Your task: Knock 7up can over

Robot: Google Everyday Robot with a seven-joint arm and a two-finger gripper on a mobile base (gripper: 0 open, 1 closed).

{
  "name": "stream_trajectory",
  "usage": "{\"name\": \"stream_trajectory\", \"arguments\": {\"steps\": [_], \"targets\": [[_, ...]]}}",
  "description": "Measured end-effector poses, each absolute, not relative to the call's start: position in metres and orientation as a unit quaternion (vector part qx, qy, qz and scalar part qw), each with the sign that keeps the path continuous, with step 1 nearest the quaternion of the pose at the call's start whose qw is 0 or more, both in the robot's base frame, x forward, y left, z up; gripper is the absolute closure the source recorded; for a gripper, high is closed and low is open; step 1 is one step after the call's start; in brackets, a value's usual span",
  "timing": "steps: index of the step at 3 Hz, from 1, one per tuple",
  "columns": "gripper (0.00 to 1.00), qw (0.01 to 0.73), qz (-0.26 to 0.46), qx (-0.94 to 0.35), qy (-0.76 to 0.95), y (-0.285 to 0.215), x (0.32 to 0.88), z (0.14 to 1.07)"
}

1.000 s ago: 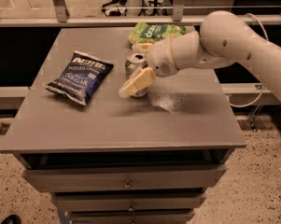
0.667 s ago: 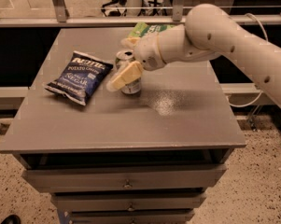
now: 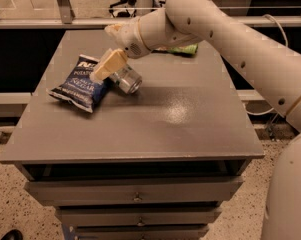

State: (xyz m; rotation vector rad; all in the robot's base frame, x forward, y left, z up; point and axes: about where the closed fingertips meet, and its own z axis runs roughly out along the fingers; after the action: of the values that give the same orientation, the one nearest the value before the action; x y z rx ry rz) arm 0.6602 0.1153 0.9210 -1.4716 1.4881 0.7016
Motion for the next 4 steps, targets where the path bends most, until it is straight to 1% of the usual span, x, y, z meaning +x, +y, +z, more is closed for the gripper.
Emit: {"name": "stream_trajectory", "arguments": {"steps": [1, 2, 4], "targets": [[0.0, 0.451, 0.271, -0.611, 0.592, 0.118, 0.664, 0.925], [0.0, 0.448, 0.261, -0.625, 0.584, 0.098, 0.641, 0.935], [0.0, 0.429, 0.209, -0.596, 0.646, -0.056, 0.544, 0.95]]}}
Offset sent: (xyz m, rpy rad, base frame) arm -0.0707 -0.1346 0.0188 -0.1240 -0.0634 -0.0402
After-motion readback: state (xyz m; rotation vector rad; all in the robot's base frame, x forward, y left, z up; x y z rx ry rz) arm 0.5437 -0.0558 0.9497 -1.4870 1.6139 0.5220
